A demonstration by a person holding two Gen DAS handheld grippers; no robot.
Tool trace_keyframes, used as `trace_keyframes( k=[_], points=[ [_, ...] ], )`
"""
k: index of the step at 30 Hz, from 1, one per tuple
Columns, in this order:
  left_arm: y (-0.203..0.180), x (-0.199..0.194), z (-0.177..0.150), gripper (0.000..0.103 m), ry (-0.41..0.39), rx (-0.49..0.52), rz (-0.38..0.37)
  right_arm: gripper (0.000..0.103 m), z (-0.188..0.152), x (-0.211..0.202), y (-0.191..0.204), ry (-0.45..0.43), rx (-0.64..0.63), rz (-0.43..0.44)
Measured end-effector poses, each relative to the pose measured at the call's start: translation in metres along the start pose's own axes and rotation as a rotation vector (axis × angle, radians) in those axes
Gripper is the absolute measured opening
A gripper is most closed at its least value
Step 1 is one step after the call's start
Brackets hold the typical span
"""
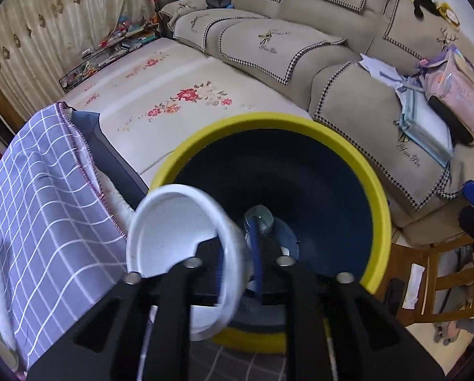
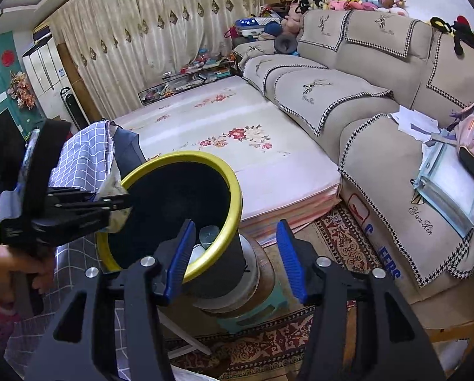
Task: Collect trash
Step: 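Carry the white bowl into the bin and open the left gripper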
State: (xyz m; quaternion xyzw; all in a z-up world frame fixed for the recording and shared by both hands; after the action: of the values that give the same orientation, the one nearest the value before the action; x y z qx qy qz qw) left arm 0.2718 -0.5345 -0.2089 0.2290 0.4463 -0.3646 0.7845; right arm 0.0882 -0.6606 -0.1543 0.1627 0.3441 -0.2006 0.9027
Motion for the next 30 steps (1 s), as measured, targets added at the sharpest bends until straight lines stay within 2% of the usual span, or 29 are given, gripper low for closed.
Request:
trace_keyframes(
  k=[1, 4, 11, 16, 17, 19, 20, 23, 25, 30],
  points=[
    [-0.001, 0.003, 0.002, 0.038, -0.001, 0.002, 0.006, 0.051, 0.000, 0.001, 0.000, 0.002, 0.000, 0.002],
    [-0.003, 0.004, 0.008, 0.048, -0.016, 0.003, 0.008, 0.051, -0.001, 0.003, 0.002, 0.007, -0.001, 0.007],
    [0.016, -0.039, 0.006, 0.054, -0.086, -0.040, 0.002, 0.051, 0.000, 0.003, 0.009, 0.009, -0.006, 0.017],
    [0.034, -0.087, -0.013, 0.056, -0.156, -0.100, 0.004, 0.052, -0.002, 0.000, 0.022, 0.007, -0.022, 0.037],
    [0.042, -0.100, -0.022, 0.057, -0.173, -0.124, 0.006, 0.052, -0.002, -0.001, 0.026, 0.006, -0.029, 0.041],
    [0.054, -0.121, -0.038, 0.068, -0.200, -0.167, 0.007, 0.052, -0.002, -0.002, 0.033, 0.006, -0.041, 0.046],
    [0.064, -0.136, -0.050, 0.070, -0.219, -0.194, 0.015, 0.052, -0.001, -0.002, 0.037, 0.007, -0.048, 0.048],
    [0.090, -0.173, -0.084, 0.077, -0.273, -0.254, 0.072, 0.052, -0.001, -0.001, 0.050, 0.008, -0.066, 0.064],
    [0.107, -0.197, -0.106, 0.089, -0.305, -0.293, 0.109, 0.053, -0.002, 0.000, 0.063, 0.014, -0.087, 0.081],
    [0.155, -0.251, -0.179, 0.091, -0.355, -0.422, 0.233, 0.053, -0.008, 0.003, 0.110, 0.032, -0.161, 0.143]
  ],
)
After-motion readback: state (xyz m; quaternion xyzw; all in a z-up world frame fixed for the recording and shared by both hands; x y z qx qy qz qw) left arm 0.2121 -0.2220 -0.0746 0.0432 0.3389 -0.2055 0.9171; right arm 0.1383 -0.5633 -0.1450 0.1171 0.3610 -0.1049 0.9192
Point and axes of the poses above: each gripper's, at about its wrist camera, not at the fingertips, and x roughly the way its jaws point, y to its left, z to its top, the point moved 6 cm from there along x, roughly the way its jaws point, and after that the axes turned 3 degrees about -x, right-handed, at the moved point
